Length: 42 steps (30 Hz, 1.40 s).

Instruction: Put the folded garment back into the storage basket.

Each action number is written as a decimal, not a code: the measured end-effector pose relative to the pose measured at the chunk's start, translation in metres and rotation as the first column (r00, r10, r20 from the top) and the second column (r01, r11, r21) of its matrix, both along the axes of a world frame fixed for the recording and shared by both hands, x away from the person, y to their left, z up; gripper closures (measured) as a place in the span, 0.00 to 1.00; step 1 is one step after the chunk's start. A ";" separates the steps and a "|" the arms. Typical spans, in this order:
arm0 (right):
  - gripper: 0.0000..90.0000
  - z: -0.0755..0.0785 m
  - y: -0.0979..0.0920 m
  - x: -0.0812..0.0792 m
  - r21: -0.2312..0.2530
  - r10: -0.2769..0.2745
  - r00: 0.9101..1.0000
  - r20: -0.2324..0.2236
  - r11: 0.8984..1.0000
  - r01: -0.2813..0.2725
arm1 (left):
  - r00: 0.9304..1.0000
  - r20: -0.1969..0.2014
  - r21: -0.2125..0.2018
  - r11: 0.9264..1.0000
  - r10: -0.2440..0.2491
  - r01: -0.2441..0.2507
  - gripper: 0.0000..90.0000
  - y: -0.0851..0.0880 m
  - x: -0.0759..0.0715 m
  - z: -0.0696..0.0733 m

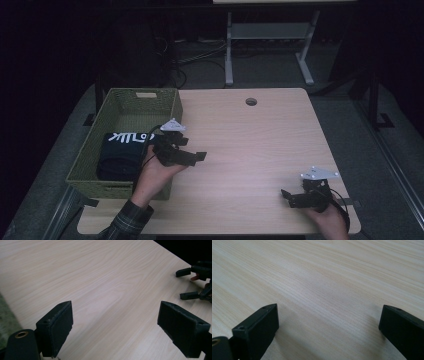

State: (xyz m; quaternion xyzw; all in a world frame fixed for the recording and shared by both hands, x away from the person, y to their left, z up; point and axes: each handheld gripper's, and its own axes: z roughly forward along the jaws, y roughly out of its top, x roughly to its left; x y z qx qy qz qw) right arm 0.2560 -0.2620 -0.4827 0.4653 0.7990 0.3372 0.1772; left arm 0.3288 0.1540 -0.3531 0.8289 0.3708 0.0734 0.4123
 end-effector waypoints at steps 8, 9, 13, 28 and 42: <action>0.03 0.000 0.000 0.000 0.000 0.000 1.000 0.000 1.000 0.000 | 0.998 0.051 0.036 0.999 -0.029 0.027 0.14 -0.023 -0.009 -0.015; 0.03 0.000 0.000 0.000 0.001 0.001 1.000 -0.001 1.000 -0.001 | 0.998 0.059 0.032 0.999 -0.026 0.025 0.14 -0.024 -0.011 -0.015; 0.03 0.000 0.000 0.000 0.000 0.001 1.000 0.000 1.000 -0.001 | 0.998 0.047 0.010 0.999 -0.036 0.035 0.14 -0.035 -0.014 -0.024; 0.03 0.000 0.000 0.000 -0.001 0.000 1.000 0.000 1.000 0.000 | 0.995 0.028 0.030 0.995 -0.099 0.098 0.14 -0.056 -0.017 -0.074; 0.03 0.000 0.000 0.000 -0.001 0.000 1.000 0.000 1.000 0.000 | 0.991 0.000 0.141 0.981 -0.135 0.133 0.14 -0.066 -0.012 -0.111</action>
